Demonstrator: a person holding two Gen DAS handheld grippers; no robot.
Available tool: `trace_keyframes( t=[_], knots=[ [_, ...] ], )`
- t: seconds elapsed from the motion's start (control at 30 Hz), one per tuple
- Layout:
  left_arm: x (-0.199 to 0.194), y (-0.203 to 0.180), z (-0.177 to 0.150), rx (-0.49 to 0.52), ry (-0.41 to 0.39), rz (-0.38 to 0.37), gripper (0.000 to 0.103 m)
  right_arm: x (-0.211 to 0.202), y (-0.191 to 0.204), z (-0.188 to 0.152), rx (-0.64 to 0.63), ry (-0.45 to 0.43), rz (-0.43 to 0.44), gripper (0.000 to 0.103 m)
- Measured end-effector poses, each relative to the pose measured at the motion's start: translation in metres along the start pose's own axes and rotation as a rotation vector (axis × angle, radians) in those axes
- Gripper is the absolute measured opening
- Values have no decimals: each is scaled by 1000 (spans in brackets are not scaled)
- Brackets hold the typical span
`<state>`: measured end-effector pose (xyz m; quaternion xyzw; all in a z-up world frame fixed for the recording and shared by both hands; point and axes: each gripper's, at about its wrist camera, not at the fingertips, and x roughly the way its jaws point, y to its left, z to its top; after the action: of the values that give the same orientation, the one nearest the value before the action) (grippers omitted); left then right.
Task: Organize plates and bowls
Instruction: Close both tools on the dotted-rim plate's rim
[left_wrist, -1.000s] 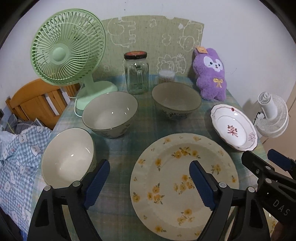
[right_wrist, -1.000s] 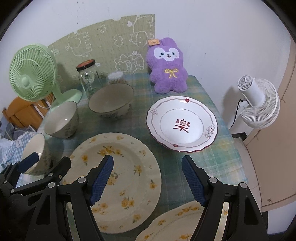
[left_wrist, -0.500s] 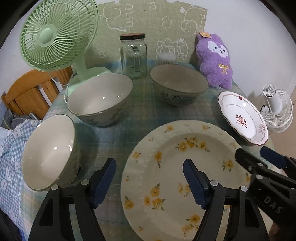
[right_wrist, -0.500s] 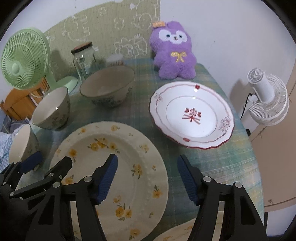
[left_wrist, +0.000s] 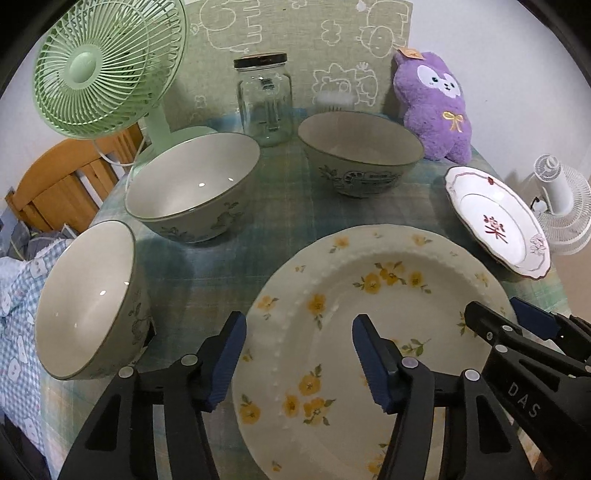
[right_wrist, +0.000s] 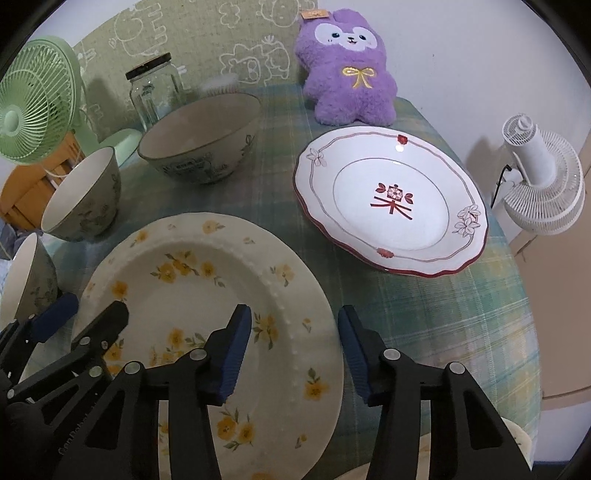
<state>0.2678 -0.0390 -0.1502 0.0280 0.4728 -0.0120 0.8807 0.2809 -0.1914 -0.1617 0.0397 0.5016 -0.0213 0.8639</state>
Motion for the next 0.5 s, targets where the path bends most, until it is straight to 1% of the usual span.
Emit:
trace_keyframes(
  t=[0.13, 0.2, 0.23, 0.27, 0.3, 0.37, 0.5],
  knots=[
    [4, 5, -1, -4, 26, 24, 59, 3, 1, 0, -4, 4, -7, 52],
    [9, 6, -3, 9, 60, 31, 55, 4, 1, -1, -2, 10, -11, 52],
    [12, 6, -5, 9, 73, 35, 52, 5, 0, -1, 2, 15, -11, 52],
    [14, 6, -7, 7, 89, 39, 51, 6, 0, -1, 6, 20, -11, 50],
    [14, 5, -8, 4, 87, 39, 51, 7, 0, -2, 7, 23, -16, 48],
    [13, 3, -9, 14, 79, 49, 51, 8, -1, -3, 2, 24, -21, 48],
    [14, 5, -7, -5, 87, 47, 51, 9, 0, -2, -8, 25, -28, 48]
  ],
)
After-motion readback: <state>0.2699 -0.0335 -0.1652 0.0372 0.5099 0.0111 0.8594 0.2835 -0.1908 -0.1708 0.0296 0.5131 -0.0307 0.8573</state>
